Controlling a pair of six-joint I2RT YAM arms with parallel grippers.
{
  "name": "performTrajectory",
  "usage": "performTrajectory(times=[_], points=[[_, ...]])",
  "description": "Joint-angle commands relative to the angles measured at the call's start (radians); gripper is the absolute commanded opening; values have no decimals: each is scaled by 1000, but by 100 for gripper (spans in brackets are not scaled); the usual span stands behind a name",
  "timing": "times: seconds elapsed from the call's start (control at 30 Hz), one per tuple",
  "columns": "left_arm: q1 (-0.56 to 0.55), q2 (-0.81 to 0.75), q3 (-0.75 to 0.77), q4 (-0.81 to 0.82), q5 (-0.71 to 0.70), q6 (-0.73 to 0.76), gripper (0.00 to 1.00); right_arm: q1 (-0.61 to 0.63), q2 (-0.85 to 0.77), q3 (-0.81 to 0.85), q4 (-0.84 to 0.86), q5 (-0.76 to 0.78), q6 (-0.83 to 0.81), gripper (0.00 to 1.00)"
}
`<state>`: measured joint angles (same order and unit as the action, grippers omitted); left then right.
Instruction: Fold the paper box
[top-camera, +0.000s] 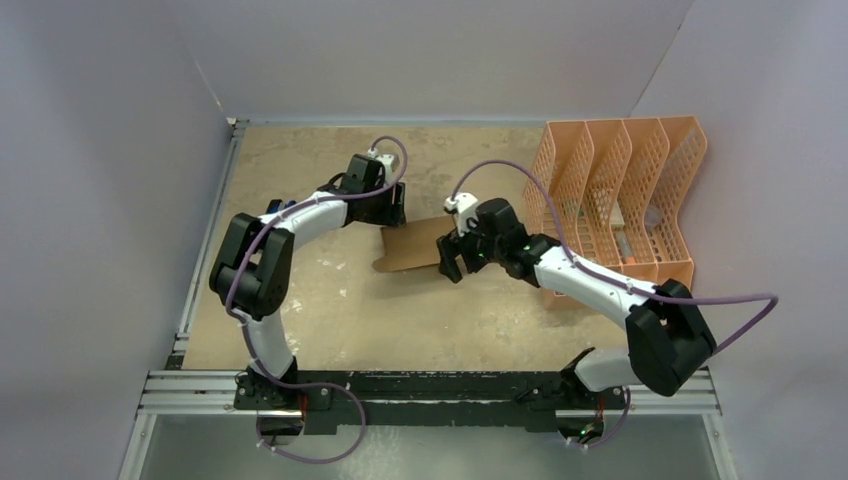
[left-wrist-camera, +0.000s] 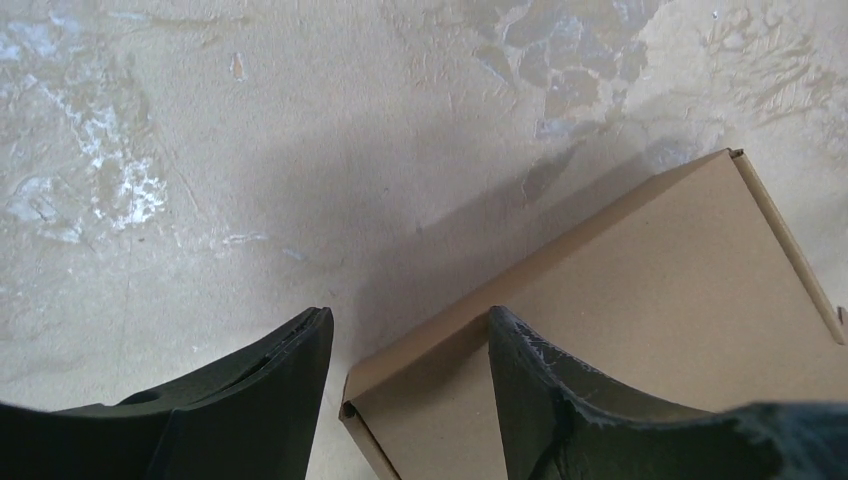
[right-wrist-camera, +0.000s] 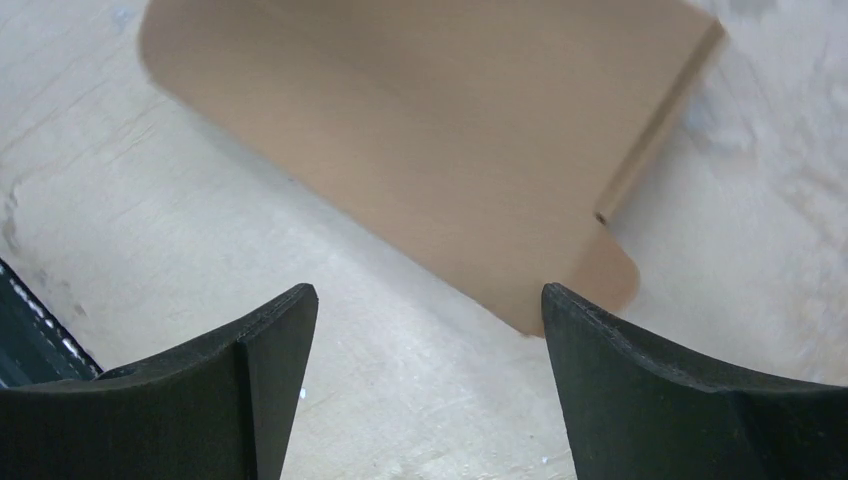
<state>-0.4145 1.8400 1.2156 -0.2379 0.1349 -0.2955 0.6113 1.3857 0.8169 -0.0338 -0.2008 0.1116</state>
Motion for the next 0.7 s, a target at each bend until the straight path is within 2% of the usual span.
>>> performTrajectory(times=[0.0,0.2,0.43,0.67], points=[[0,79,23,-67,2,38,58,118,0,158,-122,118,-265,85],[1,135,57,-88,24,60,57,192,44,259,-190,260,-426,85],[2,165,69,-97,54,68,57,202,87,327,-225,356,-546,86],[3,139,74,-97,52,54,56,219,69,373,-268,293,-562,87]])
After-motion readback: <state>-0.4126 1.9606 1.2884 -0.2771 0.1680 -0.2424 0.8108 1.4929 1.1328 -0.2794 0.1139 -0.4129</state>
